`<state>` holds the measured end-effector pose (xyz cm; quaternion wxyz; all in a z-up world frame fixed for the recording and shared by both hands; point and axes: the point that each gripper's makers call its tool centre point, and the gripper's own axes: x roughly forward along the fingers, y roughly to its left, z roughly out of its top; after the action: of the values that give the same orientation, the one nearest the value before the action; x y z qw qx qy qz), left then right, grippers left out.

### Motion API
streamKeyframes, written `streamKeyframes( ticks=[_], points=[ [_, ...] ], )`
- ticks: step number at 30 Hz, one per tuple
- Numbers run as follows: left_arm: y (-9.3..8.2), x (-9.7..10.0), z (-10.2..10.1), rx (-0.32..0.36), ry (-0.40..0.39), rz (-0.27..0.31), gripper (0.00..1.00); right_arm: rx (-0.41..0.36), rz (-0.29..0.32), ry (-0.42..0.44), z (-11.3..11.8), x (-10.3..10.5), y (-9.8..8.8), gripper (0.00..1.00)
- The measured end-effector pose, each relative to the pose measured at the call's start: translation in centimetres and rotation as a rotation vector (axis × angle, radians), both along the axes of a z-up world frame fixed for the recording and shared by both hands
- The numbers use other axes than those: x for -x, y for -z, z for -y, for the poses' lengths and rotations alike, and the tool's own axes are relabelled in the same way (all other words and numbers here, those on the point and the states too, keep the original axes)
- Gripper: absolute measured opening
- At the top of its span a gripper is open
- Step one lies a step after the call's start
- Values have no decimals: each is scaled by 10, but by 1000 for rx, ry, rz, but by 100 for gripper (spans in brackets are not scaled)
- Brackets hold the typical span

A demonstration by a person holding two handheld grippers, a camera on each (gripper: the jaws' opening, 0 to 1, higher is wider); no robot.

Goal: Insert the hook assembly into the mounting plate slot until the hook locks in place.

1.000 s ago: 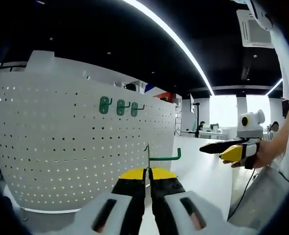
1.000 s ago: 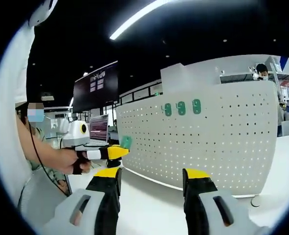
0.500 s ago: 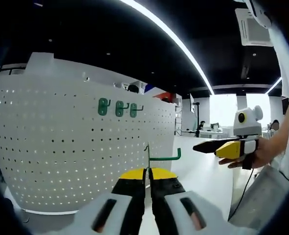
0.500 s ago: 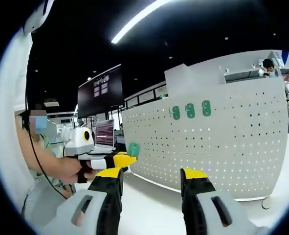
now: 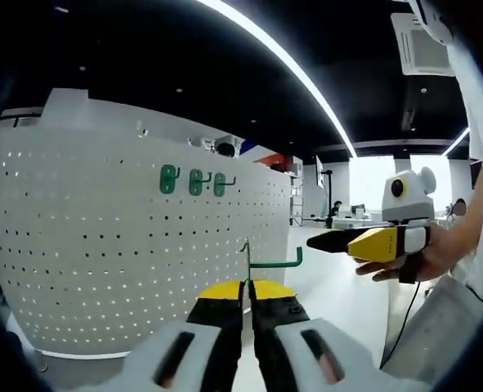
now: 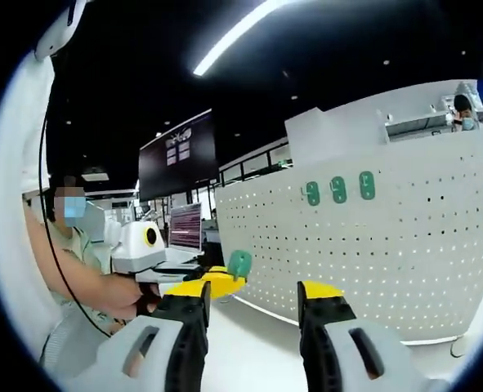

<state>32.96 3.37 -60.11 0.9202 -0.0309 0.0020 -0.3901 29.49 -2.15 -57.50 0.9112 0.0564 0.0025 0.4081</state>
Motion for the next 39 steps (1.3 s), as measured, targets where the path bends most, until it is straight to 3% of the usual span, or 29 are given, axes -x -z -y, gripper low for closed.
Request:
streamKeyframes(
  ticks=[25,39],
  points=[
    [-8,3,0,8,-2,16,2,-1,-2,-57,-35,-12,-3,33],
    [-15,5,7,22,14,26,2,-26,-24,-70,-44,-20,-6,21]
  ],
)
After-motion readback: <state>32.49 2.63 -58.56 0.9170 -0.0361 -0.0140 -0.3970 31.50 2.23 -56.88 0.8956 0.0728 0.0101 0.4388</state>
